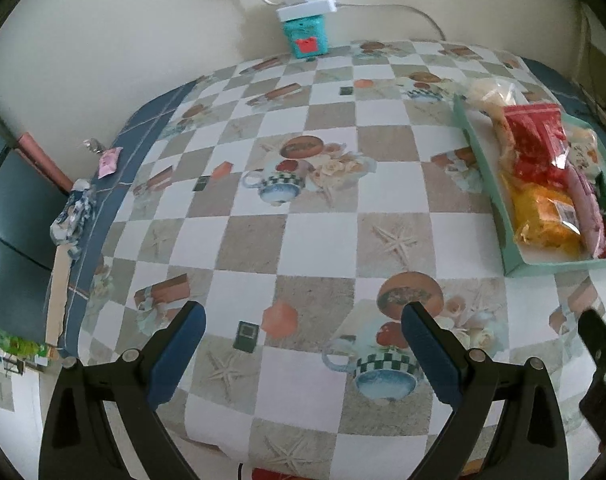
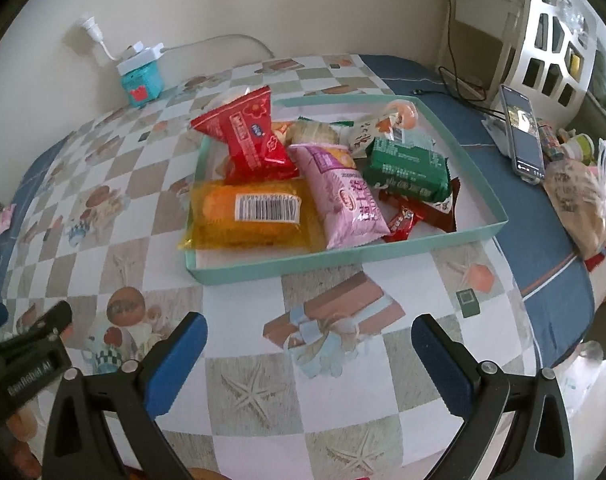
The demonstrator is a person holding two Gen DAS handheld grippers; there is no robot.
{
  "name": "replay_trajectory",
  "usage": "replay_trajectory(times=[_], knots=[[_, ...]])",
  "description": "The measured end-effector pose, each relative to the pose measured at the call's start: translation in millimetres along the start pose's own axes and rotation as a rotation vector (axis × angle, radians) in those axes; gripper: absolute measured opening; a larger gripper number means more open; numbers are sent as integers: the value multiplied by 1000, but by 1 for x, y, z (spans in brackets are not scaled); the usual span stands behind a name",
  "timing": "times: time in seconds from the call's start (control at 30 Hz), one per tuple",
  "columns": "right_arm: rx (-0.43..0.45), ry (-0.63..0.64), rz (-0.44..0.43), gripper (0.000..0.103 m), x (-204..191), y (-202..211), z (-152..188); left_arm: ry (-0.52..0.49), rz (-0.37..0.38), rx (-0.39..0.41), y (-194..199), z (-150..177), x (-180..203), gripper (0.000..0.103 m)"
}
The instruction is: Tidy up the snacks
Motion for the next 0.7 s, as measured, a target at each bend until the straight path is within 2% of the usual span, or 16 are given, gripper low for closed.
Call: replay_trajectory(times=[0.13, 0.3, 0.7], knots=[[1, -2, 4, 103, 1, 0, 4, 21, -27, -19, -2, 4, -7, 98], [24, -4, 6, 103, 2, 5, 4, 30, -22, -36, -5, 6, -9, 98], [46, 23, 16, 103, -4, 9, 3, -6, -27, -34, -4, 5, -2, 98]])
Point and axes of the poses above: each gripper's, at about its wrist camera, not at the fingertips, and y roughly against the way its jaws point, x to its right, z to its underside, the point moved 9 cm from there along -y, roughly the way its jaws point, and after that the axes turned 5 degrees about -y, right-handed, at the moved point
